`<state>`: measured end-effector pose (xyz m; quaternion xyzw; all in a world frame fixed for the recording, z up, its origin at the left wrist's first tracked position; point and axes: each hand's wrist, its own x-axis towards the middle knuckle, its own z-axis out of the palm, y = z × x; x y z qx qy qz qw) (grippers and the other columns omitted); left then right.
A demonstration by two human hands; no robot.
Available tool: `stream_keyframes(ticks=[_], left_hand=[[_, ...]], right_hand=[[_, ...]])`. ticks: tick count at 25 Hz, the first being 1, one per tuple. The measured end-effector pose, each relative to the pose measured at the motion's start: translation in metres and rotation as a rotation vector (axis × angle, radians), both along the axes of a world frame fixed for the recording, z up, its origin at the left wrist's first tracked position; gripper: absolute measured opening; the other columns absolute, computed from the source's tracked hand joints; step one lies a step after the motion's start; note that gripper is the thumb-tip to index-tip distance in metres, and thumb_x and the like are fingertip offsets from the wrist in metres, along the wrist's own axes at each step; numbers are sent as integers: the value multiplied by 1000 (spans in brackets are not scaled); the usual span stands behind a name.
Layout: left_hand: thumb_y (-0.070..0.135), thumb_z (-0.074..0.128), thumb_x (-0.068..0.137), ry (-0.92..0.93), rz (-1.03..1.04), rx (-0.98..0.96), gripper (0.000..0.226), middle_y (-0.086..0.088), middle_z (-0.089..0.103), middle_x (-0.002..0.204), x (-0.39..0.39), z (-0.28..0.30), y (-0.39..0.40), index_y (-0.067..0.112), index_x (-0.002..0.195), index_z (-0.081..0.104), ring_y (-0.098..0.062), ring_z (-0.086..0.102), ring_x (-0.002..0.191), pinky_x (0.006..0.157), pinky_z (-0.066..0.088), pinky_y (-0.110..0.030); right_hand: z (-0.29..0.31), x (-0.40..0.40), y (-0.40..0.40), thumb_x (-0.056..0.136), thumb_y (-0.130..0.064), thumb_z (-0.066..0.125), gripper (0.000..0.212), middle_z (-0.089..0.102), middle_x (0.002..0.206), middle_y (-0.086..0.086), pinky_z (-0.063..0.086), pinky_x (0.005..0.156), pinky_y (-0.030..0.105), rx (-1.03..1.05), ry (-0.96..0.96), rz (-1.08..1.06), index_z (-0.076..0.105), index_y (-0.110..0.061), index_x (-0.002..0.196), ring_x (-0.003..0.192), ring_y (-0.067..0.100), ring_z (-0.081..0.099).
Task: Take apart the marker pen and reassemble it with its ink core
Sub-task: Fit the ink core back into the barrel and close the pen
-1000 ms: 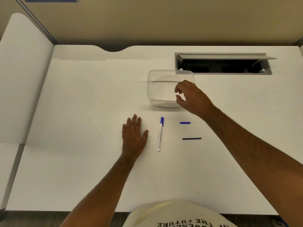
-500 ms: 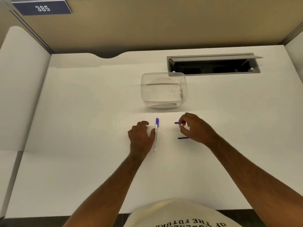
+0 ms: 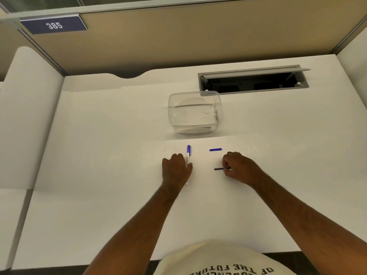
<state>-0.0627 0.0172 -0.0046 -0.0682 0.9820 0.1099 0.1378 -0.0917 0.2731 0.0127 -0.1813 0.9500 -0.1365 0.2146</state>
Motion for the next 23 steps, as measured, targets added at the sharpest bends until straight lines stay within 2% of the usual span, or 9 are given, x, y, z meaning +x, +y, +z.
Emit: stream_keyframes(ticks=[5, 8, 10, 12, 14, 16, 19, 21, 23], left_hand=[[39, 47, 98, -74, 27, -3, 33, -5, 70, 105, -4, 11, 1, 12, 105, 65, -25, 65, 100, 92, 39, -39], [36, 50, 94, -121, 128, 59, 30, -4, 70, 103, -5, 15, 0, 12, 102, 67, -26, 65, 101, 92, 38, -39], [38, 55, 88, -158, 271, 189, 29, -2, 71, 92, -5, 19, -3, 12, 90, 69, -27, 66, 92, 89, 42, -39], [38, 60, 83, -180, 423, 401, 28, 0, 70, 73, -1, 26, -8, 14, 71, 67, -25, 66, 78, 82, 48, -38], [32, 66, 83, -158, 543, 639, 29, -2, 71, 64, 5, 36, -13, 12, 64, 70, -20, 66, 65, 76, 55, -38], [25, 68, 83, -92, 630, 851, 25, -4, 73, 62, 15, 45, -17, 7, 67, 74, -17, 68, 58, 76, 59, -39], [16, 66, 88, -34, 711, 1003, 22, -3, 74, 65, 26, 58, -19, 3, 73, 75, -15, 69, 55, 69, 56, -33], [14, 63, 91, -14, 770, 1067, 21, -3, 74, 68, 33, 66, -18, 4, 77, 76, -14, 70, 56, 64, 49, -26], [13, 61, 93, -8, 810, 1149, 21, -3, 75, 71, 39, 72, -19, 8, 80, 76, -16, 73, 62, 67, 46, -27]], right_hand=[[6, -2, -5, 90, -24, 60, 8, 64, 100, -2, 51, 77, 33, 61, -30, 22, 64, -19, 94, 99, 21, 60], [8, -1, -9, 90, -29, 58, 15, 64, 105, 1, 51, 79, 34, 150, -60, 29, 64, -17, 98, 102, 22, 62], [9, 1, -15, 90, -30, 57, 21, 64, 108, 5, 48, 76, 33, 220, -49, 32, 63, -14, 102, 102, 25, 63], [10, 2, -22, 90, -29, 57, 24, 64, 110, 8, 42, 72, 31, 267, -48, 25, 62, -11, 105, 102, 28, 64], [13, 3, -25, 89, -30, 58, 25, 64, 110, 9, 40, 71, 30, 266, -91, -6, 61, -10, 105, 99, 27, 64], [15, 5, -26, 85, -31, 63, 19, 66, 103, 7, 43, 68, 31, 178, -168, -120, 61, -15, 94, 85, 24, 62], [19, 12, -22, 78, -26, 73, 15, 69, 81, 0, 46, 61, 29, -128, -286, -398, 60, -19, 75, 65, 15, 59], [25, 16, -22, 77, -21, 75, 15, 66, 71, -2, 43, 58, 28, -290, -292, -484, 62, -18, 71, 60, 13, 54], [36, 20, -24, 82, -13, 72, 13, 64, 64, 1, 42, 58, 28, -467, -325, -538, 63, -13, 73, 57, 16, 52]])
